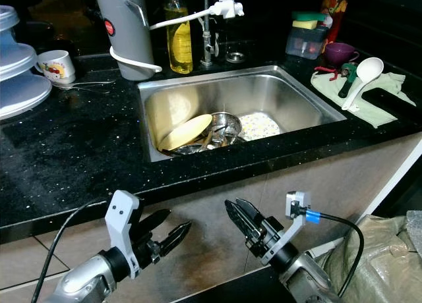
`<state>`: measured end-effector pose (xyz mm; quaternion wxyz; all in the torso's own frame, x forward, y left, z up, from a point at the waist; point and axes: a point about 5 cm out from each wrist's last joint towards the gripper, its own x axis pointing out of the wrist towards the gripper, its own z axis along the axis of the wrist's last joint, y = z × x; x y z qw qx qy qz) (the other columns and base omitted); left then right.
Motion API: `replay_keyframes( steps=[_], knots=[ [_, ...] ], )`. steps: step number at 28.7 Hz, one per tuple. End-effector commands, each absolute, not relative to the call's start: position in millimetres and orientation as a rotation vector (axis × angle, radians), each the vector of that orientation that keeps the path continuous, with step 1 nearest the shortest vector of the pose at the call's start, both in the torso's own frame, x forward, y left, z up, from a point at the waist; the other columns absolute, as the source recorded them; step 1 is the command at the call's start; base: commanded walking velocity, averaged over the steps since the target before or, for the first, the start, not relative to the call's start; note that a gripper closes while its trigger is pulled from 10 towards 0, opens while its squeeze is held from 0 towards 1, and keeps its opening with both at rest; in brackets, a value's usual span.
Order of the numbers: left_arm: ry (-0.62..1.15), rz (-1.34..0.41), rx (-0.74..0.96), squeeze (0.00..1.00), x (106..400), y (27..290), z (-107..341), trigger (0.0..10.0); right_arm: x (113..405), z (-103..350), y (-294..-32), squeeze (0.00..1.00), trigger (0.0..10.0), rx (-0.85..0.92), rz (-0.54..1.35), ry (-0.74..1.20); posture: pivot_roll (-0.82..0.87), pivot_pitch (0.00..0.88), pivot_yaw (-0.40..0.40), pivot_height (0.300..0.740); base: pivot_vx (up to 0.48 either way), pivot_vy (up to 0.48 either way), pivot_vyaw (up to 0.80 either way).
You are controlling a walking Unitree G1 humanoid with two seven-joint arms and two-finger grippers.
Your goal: Kitchen organization
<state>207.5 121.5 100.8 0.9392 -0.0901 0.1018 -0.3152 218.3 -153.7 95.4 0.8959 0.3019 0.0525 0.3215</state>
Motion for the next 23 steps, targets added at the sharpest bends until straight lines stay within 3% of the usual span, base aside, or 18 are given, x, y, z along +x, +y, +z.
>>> replay_keyframes(
  steps=[1, 23],
  knots=[
    [0.222, -0.635, -0.198, 0.0, 206.5, 123.7, 99.2, 10.0, 218.2, 95.2, -152.9, 0.0, 10.0, 0.633, 0.665, 0.11, -0.09, 0.0, -0.011, 0.74, 0.0, 0.0, 0.0],
    [0.223, -0.629, -0.199, 0.0, 205.0, 125.7, 100.0, 10.0, 216.6, 96.7, -152.4, 0.0, 10.0, 0.64, 0.665, 0.11, -0.09, 0.0, -0.013, 0.74, 0.0, 0.0, 0.0]
  ],
)
